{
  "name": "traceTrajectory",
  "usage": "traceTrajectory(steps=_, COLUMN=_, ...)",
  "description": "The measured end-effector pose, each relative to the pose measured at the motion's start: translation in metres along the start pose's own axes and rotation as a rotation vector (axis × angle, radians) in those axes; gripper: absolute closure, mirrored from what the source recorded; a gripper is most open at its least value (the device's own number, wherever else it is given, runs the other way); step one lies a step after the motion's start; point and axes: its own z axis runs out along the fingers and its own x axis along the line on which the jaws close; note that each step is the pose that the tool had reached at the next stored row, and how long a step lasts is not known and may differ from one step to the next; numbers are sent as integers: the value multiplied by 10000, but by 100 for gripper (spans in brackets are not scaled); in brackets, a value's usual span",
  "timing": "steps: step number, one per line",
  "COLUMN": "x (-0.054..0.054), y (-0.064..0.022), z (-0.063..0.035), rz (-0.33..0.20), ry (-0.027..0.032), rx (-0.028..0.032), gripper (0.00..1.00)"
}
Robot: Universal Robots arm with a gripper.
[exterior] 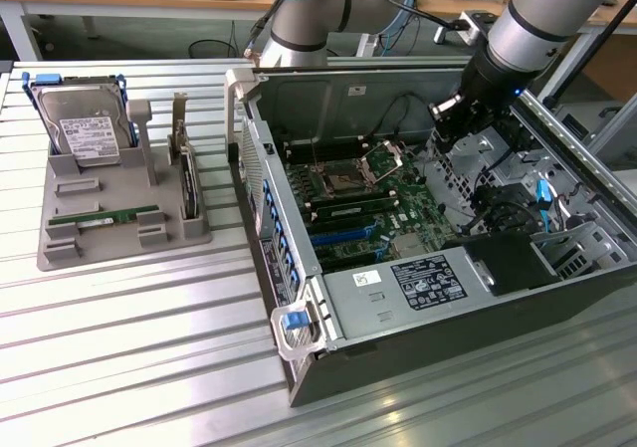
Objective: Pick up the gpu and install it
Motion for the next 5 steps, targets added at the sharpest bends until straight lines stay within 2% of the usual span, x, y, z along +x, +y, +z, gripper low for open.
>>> traceTrajectory(steps=5, x=0, y=0, z=0, rz=2, ry=-1, rx=0, gripper=89)
